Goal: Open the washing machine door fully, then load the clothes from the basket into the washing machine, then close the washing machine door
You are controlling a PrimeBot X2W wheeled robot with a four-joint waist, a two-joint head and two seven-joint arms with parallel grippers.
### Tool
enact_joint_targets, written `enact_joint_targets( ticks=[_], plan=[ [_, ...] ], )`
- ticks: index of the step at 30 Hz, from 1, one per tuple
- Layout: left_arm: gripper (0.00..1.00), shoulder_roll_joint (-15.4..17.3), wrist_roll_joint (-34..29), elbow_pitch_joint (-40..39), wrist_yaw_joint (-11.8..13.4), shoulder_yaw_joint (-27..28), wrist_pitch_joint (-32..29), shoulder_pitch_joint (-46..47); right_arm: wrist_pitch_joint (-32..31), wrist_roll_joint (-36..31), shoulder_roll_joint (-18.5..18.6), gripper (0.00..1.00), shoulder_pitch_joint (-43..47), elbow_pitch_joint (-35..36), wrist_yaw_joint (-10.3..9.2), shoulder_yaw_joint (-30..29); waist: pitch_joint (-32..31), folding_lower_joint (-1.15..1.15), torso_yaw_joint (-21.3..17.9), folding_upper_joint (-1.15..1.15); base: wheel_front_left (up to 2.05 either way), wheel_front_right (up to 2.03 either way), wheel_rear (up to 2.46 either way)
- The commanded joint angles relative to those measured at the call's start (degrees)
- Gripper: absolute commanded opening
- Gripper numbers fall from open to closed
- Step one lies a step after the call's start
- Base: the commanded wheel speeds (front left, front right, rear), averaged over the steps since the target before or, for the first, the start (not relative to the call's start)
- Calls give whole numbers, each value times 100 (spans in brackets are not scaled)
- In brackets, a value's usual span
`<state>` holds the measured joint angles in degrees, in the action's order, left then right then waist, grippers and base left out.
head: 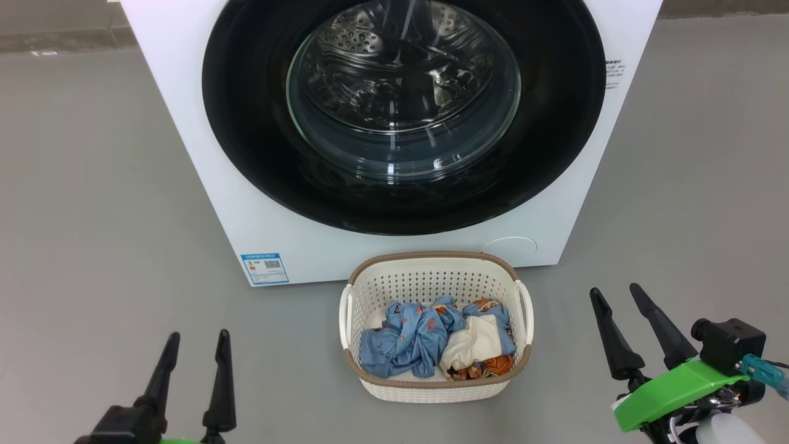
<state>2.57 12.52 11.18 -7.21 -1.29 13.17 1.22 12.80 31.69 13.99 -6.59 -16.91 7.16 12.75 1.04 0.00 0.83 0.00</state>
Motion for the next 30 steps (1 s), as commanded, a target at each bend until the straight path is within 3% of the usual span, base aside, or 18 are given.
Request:
enact_joint_targets(
  ticks=[1, 7, 30],
  plan=[
    [100, 73, -183, -187, -25, 155, 79, 232, 114, -132, 135, 100, -237, 153, 31, 125, -8, 0, -1, 0, 0, 0, 0],
    [100, 67, -539, -143, -26, 240, 180, 211, 216, -458, 153, 100, -194, 132, 33, 94, -76, 0, -14, 0, 0, 0, 0],
    [100, 60, -314, 367, 2, 421, 183, 254, 219, -568, -123, 100, 196, 111, 33, -390, -225, 0, -137, 0, 0, 0, 0]
  ],
)
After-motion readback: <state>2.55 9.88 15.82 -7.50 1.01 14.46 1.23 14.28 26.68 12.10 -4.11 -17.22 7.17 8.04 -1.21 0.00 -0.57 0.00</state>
